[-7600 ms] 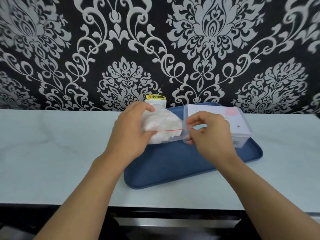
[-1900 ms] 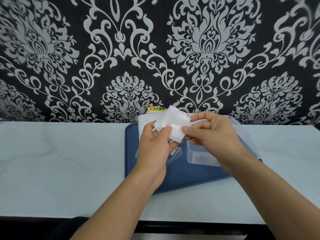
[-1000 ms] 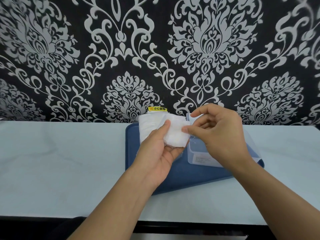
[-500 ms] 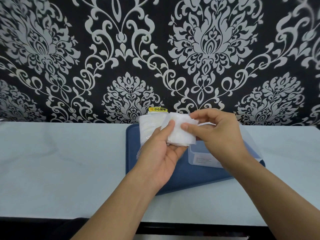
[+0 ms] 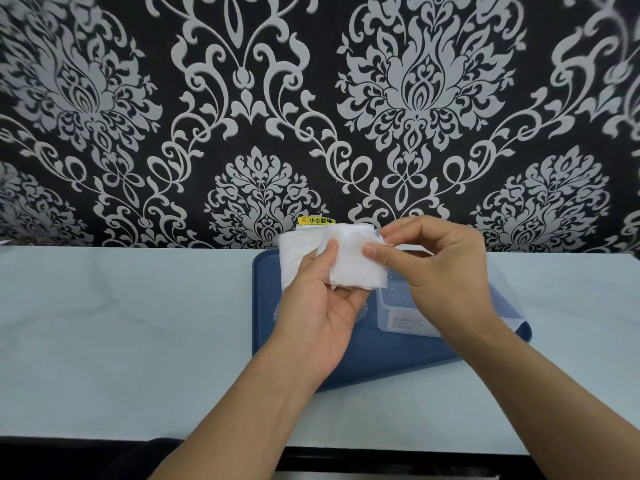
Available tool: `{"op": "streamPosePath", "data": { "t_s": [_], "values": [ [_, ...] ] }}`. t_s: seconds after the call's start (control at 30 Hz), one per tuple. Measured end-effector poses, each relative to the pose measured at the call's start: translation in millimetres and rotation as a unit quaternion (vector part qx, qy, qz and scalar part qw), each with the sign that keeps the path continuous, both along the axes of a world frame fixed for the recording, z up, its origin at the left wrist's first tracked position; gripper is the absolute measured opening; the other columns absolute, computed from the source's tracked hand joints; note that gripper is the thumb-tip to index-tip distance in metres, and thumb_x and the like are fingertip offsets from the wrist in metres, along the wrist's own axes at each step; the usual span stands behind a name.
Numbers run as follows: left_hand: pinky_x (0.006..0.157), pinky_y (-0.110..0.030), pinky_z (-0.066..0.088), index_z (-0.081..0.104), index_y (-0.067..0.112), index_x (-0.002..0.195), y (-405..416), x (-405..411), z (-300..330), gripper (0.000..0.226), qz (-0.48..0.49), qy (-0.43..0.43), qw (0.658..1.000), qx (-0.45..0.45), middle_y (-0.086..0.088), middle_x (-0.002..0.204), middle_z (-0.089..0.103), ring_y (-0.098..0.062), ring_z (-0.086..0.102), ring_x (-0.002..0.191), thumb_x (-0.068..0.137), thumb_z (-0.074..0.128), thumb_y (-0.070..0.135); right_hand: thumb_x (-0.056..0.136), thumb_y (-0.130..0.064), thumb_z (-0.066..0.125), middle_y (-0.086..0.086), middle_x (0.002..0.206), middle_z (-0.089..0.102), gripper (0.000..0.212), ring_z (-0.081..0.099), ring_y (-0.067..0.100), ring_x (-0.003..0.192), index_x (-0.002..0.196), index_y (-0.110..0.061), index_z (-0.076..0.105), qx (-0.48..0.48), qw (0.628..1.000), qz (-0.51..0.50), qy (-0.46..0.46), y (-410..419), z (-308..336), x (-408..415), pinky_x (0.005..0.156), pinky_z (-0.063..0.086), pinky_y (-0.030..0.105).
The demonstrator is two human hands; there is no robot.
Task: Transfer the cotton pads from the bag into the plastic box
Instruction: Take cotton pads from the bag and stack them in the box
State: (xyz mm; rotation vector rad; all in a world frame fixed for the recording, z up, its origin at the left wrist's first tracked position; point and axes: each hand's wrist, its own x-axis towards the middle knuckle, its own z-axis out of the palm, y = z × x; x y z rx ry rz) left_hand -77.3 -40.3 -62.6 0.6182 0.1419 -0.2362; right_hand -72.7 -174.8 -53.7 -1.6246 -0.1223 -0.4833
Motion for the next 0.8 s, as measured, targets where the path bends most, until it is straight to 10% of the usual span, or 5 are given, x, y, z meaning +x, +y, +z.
{"op": "streamPosePath", "data": {
  "t_s": [0.27, 0.47, 0.8],
  "values": [
    [0.093, -0.046, 0.057, 0.06, 0.012, 0.13, 3, -1, 2, 0.034, -0.041, 0.001, 0.999, 0.028, -0.017, 0.117, 0.074, -0.033, 0.069, 0.113, 0.097, 0.055, 0.019, 0.075, -0.006, 0.085, 0.003, 0.094, 0.075, 0.016, 0.072, 0.018, 0.087, 0.075, -0.007, 0.068, 0.012, 1.0, 0.01, 0.006, -2, -9, 8, 0.076, 0.059, 0.027],
    [0.093, -0.047, 0.057, 0.058, 0.013, 0.133, 4, -1, 1, 0.035, -0.063, 0.001, 0.997, 0.036, -0.018, 0.119, 0.073, -0.032, 0.069, 0.114, 0.101, 0.051, 0.025, 0.087, -0.011, 0.075, -0.006, 0.115, 0.068, 0.048, 0.063, 0.013, 0.105, 0.129, -0.028, 0.059, -0.09, 0.99, 0.102, 0.032, -10, -10, 11, 0.081, 0.059, 0.029],
    [0.089, -0.039, 0.06, 0.055, 0.006, 0.137, 2, 4, -2, 0.037, -0.046, 0.037, 0.998, 0.008, -0.021, 0.121, 0.071, -0.032, 0.069, 0.114, 0.107, 0.043, 0.025, 0.077, -0.009, 0.084, -0.007, 0.11, 0.072, 0.019, 0.066, 0.009, 0.106, 0.088, -0.022, 0.078, -0.117, 0.99, 0.076, -0.031, -13, -8, 10, 0.075, 0.053, 0.028]
  ]
}}
